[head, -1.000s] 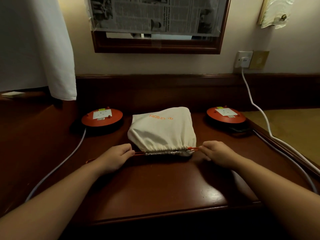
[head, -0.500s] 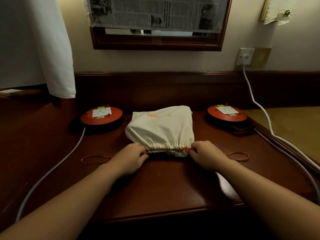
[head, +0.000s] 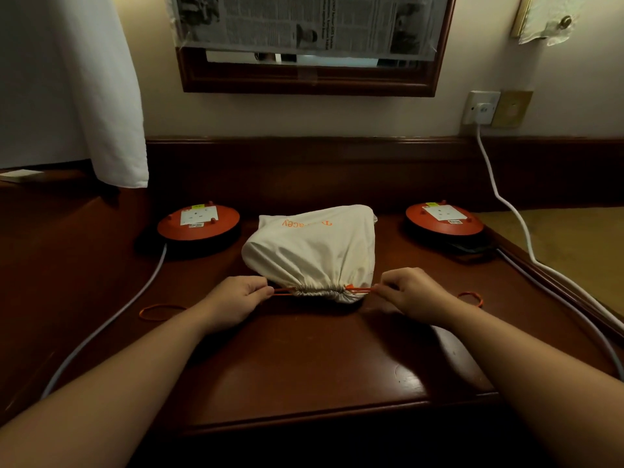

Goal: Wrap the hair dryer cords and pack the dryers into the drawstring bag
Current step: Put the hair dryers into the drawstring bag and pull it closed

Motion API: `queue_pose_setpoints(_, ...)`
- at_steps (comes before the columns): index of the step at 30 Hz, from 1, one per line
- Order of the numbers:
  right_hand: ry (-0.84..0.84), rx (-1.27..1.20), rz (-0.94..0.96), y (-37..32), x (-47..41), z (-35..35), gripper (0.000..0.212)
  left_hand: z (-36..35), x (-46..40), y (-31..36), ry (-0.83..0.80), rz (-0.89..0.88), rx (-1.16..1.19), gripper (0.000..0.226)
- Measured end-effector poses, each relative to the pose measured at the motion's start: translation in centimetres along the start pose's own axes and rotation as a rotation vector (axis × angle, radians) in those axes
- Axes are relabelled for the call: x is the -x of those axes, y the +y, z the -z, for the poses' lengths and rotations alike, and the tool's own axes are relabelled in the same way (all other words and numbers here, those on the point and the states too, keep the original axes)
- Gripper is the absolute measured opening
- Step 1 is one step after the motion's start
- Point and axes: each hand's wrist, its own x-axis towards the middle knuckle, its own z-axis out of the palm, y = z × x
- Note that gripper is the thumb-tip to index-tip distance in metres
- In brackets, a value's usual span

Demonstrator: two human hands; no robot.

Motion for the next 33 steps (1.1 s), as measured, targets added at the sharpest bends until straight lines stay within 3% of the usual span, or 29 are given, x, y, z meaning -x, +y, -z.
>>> queue_pose_setpoints(9,-0.008,0.003,-0.083,0.9,0.5,0.3,0.033,0.6,1.0,-0.6,0.019,0.014,-0.065,0.035)
queue_pose_setpoints(14,-0.122,0.14,-0.109,1.3,1.0,1.1,0.027,2.6,1.2,0.2,-0.125,0.1,-0.203,0.019)
queue_pose_setpoints(19,0.207,0.13,-0.142,0.7,-2.0,3.8,0.033,7.4,-0.2,1.0,0.078,0.017,-0.292,0.011)
queue_pose_setpoints(21,0.256,0.218,-0.131,-0.2,-4.1,5.3,0.04,9.5,-1.9,1.3,0.178,-0.033,-0.372,0.009)
queue_pose_setpoints(25,0.144,0.408,-0.203,-2.9,-8.9,7.8,0.029,12.9,-6.4,3.0,0.169,-0.056,-0.539,0.012)
queue_pose_setpoints(27,0.082,0.45,-0.216,-4.3,-11.3,8.3,0.035,13.4,-9.0,4.3,0.109,-0.041,-0.617,0.015)
queue_pose_setpoints(31,0.045,0.411,-0.158,-6.6,-15.4,7.8,0.04,12.2,-13.9,6.8,0.082,-0.024,-0.622,0.021)
queue_pose_setpoints(33,0.017,0.366,-0.157,-7.0,-16.8,6.6,0.045,10.3,-15.8,7.6,0.093,0.037,-0.595,0.035)
